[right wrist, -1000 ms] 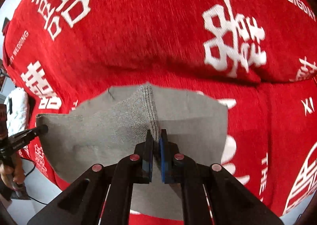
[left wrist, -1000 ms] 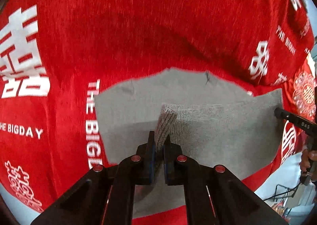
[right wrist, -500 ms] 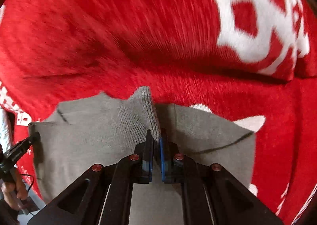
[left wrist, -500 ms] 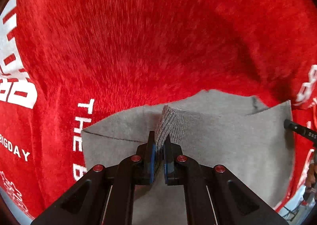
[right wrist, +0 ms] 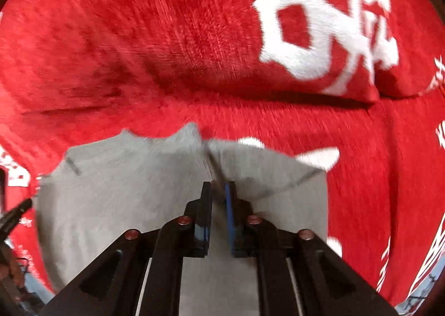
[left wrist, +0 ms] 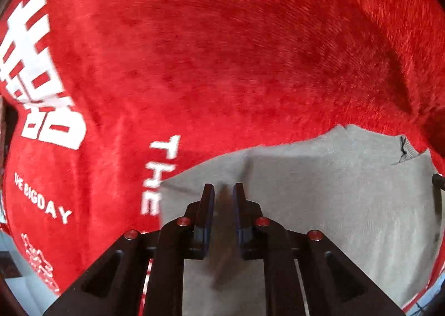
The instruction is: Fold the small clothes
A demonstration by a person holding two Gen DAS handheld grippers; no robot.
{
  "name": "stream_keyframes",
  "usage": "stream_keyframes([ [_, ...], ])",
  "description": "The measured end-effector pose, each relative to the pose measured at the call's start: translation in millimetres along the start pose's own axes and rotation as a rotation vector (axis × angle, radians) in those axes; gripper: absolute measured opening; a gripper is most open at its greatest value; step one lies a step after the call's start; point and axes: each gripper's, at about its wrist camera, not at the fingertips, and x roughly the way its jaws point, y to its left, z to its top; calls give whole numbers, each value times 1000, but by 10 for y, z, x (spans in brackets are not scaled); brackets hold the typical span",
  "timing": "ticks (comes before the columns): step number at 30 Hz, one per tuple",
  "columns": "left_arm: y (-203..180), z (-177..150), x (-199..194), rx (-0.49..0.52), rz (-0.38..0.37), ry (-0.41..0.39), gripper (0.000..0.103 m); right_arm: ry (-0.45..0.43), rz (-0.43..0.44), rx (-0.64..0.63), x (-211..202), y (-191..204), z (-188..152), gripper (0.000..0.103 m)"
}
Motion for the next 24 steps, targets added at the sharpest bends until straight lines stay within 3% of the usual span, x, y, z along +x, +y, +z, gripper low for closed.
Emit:
stream_keyframes([
  [4,160,-277,-244,11,-30,14,15,42,26,-27,-191,-7,-447,13],
  [8,213,-633,-366,5,-70,60,15,86,-13,-48,-309,-64,-1063,13],
  [13,135,-1160,-315,5,-97,133,15,150,-92,-48,-162,-362,-1535,11],
  [15,119,-1334,-263,-1,-88,156,15,128,-78,-62,-176,-408,-1637,11],
  [19,174,-1460,-276,10,-70,141,15,144,-133,-156,-225,-278,-1771,11],
  [24,401,-1507,-271,-44,-98,183,16,166,-113,-38,-357,-241,-1825,13],
])
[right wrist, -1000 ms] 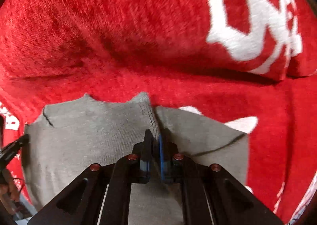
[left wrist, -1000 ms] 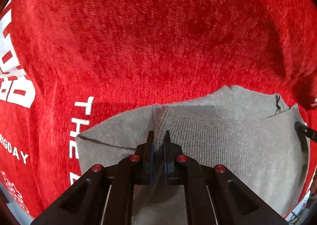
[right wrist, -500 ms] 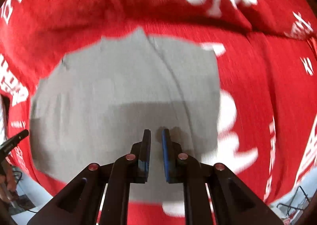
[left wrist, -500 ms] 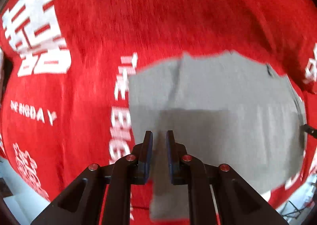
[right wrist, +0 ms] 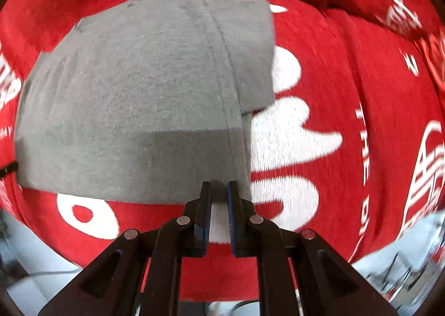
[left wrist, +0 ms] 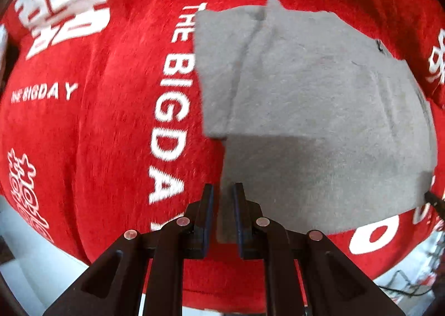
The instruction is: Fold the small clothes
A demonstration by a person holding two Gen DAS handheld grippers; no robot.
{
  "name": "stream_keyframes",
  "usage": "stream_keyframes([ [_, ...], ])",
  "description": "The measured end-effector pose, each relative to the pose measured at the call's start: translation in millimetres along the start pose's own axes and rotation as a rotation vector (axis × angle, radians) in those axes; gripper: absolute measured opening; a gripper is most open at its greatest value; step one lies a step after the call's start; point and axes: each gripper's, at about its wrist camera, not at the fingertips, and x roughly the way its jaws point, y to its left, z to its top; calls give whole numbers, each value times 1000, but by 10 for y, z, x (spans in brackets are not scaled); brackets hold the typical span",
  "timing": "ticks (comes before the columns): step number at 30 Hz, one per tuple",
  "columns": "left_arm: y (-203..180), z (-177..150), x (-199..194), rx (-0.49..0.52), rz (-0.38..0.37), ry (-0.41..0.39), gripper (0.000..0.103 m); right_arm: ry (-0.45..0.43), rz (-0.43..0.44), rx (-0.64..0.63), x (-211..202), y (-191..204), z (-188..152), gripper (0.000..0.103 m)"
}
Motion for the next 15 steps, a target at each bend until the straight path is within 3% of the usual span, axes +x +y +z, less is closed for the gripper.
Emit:
stream_keyframes([
  [4,47,-5,-72,-11,15,-11,16,0,53,60,-76,62,-84,13],
  [8,43,-15,-193,-7,65,-61,16,-1,82,5,-173,375,-21,13],
  [15,120,18,-175,-56,1,-36,16,8,206,-82,-137,1052,114,13],
])
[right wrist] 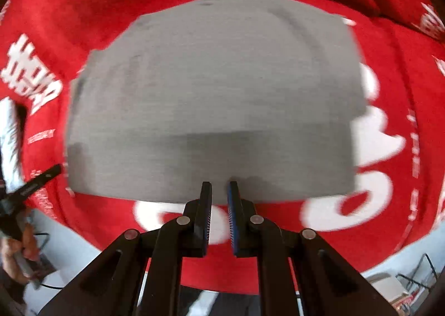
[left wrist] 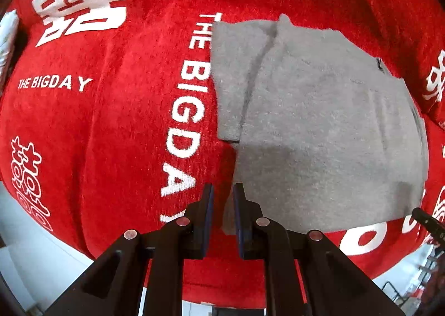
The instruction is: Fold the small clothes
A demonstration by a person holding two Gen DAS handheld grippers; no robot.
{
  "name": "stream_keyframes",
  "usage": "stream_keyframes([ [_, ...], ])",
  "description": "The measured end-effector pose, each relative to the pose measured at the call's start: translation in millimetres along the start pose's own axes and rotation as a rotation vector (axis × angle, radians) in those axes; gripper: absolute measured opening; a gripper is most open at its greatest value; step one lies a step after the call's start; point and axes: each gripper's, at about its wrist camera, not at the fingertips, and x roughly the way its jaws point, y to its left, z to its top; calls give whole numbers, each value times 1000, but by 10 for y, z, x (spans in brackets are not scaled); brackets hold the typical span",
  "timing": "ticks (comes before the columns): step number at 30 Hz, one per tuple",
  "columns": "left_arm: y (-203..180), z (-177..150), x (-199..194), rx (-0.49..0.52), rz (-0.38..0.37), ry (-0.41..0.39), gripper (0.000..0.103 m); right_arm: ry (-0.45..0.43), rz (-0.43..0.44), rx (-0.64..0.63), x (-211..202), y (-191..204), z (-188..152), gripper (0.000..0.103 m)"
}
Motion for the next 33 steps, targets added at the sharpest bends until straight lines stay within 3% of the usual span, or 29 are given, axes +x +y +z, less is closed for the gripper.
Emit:
stream_keyframes([
  [2,48,-1,-9,-11,21,-14,16,6,19,-37,23,140,46,15],
  [4,119,-1,-5,-37,38,-11,70,11,43,-67,68,292,132,25],
  [5,126,-31,-42,-57,61,-26,103,8,56,-75,82,401,161,30],
  [7,172,-44,-108,-58,84,-74,102,2,81,-75,74,538,165,50],
  [14,432,3,-47,-114,117,-55,102,-36,242,-45,357,1332,664,50],
  [17,581,14,-76,-176,135,-75,102,-47,260,-29,541,1576,856,28],
  [23,862,112,-24,-235,109,-65,102,-32,265,94,821,1540,1057,20],
  [26,973,148,24,-249,110,-51,102,8,286,-23,1009,1752,1097,20],
  [30,1017,176,79,-224,96,-44,102,18,195,-253,1015,2104,1018,20],
  [33,1014,211,106,-214,61,-38,102,50,233,-264,936,2081,947,20],
])
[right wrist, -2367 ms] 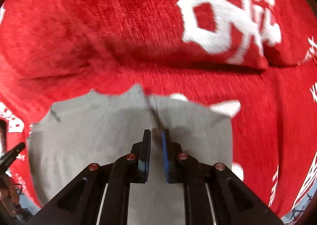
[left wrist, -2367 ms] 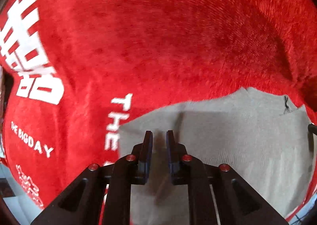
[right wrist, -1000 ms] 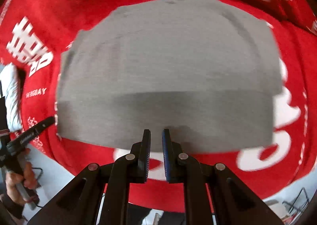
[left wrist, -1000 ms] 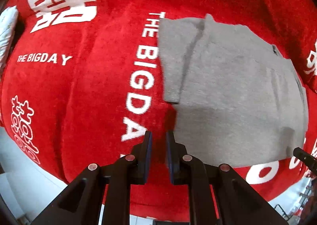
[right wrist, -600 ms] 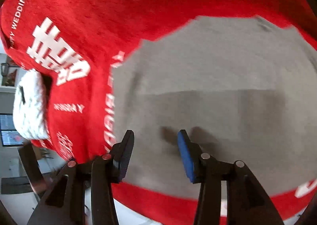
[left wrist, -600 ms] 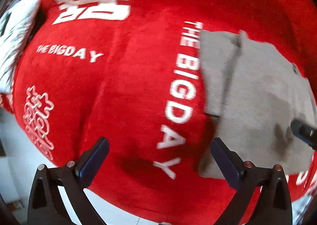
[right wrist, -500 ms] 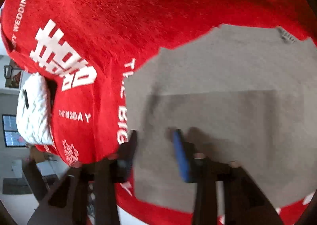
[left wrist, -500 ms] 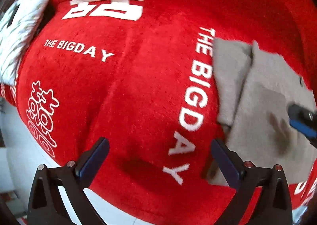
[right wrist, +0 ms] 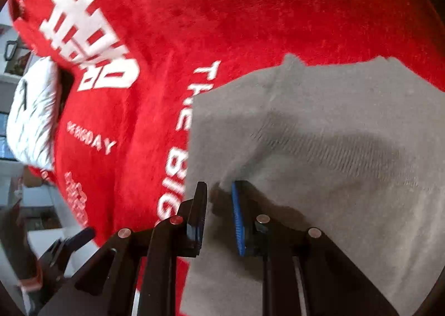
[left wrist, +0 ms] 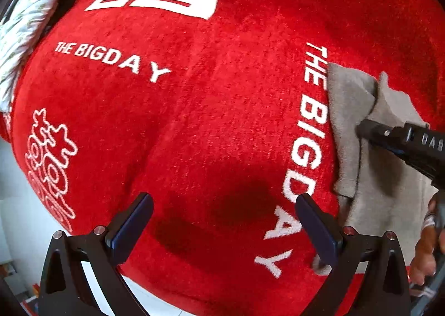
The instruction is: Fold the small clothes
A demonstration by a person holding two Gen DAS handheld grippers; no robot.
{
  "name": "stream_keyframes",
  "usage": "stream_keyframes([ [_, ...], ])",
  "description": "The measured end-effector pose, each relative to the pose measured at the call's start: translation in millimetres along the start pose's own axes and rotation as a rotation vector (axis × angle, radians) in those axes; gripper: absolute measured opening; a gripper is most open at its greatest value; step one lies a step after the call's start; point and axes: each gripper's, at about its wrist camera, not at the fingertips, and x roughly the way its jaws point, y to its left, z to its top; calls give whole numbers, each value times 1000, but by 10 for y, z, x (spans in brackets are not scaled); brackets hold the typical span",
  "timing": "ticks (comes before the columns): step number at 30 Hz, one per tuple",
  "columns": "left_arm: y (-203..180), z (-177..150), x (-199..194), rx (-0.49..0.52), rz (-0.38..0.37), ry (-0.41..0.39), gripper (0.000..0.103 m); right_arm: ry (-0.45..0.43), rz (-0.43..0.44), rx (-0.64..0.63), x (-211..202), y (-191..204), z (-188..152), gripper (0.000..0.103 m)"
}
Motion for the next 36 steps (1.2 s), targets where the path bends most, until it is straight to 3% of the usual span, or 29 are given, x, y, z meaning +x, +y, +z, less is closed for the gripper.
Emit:
stream_keyframes([
  [3,-59,32,29,10,-12,16,102,5,36,24,-202,-98,-143,21],
  [4,-89,40,34,18,-10,20,102,5,48,45,-273,-164,-208,26],
  [5,-130,50,37,31,-11,23,102,9,61,69,-321,-236,-271,32],
  [7,-199,69,32,53,-21,24,102,13,91,133,-455,-439,-443,64],
  [8,-231,81,42,60,-25,25,102,13,104,165,-494,-529,-528,66],
  [15,-449,96,76,103,-28,41,102,37,205,412,-646,-1096,-1184,66],
  [26,-764,104,120,186,-9,55,102,-48,370,681,-571,-1382,-1735,66],
  [30,-823,120,156,190,-35,73,102,-53,444,738,-476,-1447,-1909,66],
  [36,-792,222,212,153,-138,97,102,-79,505,807,-307,-1483,-2010,66],
])
